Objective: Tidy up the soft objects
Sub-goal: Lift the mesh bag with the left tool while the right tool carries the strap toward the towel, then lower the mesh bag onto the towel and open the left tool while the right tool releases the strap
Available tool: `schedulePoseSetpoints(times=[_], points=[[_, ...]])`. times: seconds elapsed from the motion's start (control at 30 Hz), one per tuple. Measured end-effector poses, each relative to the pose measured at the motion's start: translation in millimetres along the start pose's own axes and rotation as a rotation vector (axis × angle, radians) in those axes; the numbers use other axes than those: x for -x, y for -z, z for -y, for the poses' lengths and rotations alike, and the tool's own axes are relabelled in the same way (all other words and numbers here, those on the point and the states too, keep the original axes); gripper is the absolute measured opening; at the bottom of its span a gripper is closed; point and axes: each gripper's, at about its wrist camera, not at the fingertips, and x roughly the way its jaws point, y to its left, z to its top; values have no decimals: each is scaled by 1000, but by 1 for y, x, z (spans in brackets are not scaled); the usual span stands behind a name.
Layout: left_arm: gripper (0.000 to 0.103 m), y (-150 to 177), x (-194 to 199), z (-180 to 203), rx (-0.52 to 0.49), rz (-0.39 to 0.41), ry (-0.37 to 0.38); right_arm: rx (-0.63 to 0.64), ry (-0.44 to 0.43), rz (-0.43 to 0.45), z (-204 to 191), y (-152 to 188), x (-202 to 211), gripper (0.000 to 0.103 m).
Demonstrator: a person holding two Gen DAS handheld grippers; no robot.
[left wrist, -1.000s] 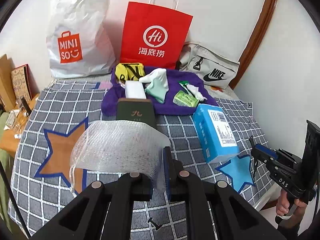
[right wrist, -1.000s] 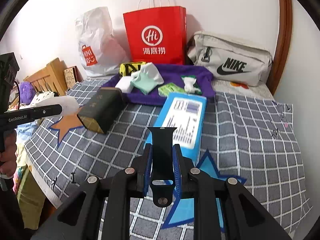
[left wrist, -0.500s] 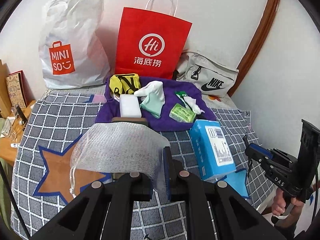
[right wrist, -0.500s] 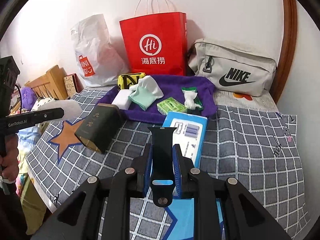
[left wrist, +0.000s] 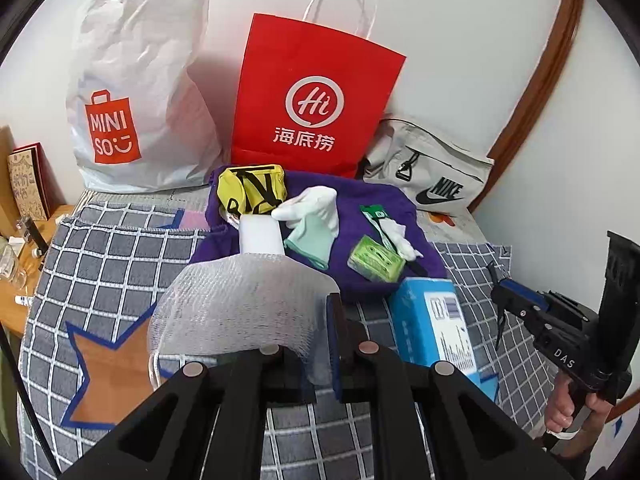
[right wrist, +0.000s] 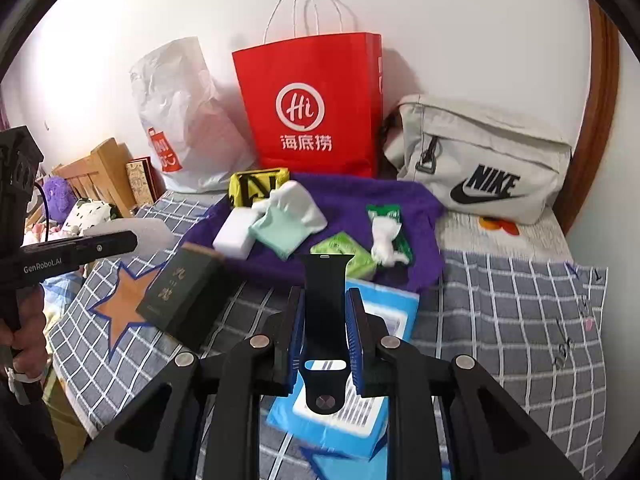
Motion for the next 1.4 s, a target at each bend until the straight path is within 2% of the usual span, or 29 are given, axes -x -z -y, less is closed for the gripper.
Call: schedulePoseSetpoints(times=[0.57, 0.93, 1.07, 1.3, 1.4], points=[[9, -39, -51, -16, 41, -17, -19, -31, 5, -21, 33, -44, -59, 20], [9, -54, -98, -19, 38, -80, 13, -20, 1, -51, 55, -69, -110, 20], [9, -63, -112, -22, 49, -79, 22, -8, -15, -72, 57, -74, -131, 20], [9, -91, -130, -20, 42, -25, 36, 16, -33, -138, 58, -68, -167, 20], [9, -99, -148, -22, 53, -39, 31, 10, -42, -173, 61, -63, -183, 20]])
